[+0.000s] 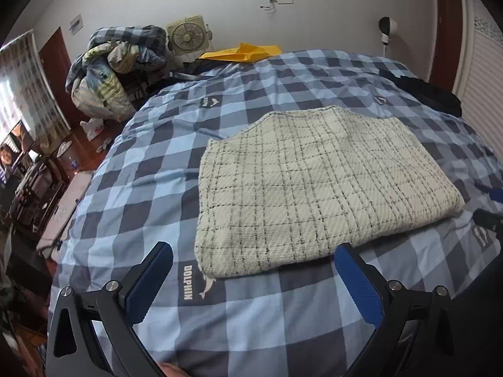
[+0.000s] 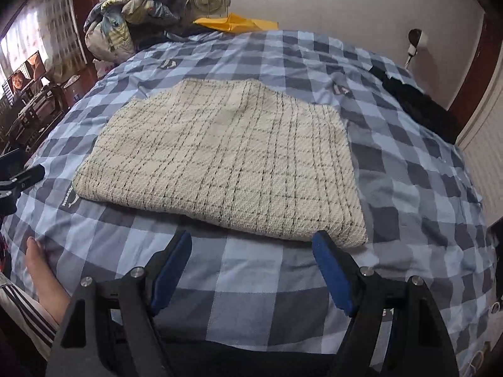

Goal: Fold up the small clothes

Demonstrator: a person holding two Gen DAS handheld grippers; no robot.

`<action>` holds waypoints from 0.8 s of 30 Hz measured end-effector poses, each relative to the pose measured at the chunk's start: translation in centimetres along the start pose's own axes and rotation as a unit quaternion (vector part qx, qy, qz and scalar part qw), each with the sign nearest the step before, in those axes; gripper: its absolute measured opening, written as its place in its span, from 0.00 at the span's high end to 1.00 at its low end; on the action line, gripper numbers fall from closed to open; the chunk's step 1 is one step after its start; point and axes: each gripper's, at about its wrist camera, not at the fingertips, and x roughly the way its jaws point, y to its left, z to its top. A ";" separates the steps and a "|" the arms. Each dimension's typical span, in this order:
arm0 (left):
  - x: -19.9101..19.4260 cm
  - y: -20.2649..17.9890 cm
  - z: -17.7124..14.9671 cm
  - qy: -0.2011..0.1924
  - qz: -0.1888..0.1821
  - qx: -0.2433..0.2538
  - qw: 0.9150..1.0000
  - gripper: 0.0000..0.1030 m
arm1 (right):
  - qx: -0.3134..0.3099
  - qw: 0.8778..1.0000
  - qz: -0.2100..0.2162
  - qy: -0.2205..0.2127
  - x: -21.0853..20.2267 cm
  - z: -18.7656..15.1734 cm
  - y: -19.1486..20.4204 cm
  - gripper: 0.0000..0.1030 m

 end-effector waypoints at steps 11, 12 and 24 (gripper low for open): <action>-0.1 -1.0 0.0 0.000 -0.016 0.018 1.000 0.00 | -0.005 1.000 -0.002 -0.001 -0.4 0.1 0.1 0.26; -0.1 -0.9 0.0 0.000 -0.018 0.015 1.000 0.00 | -0.005 1.000 -0.002 -0.002 -0.4 0.1 0.1 0.26; -0.2 -0.3 0.1 -0.001 -0.034 -0.001 0.999 0.00 | -0.004 1.000 -0.004 -0.002 -0.4 0.1 0.1 0.26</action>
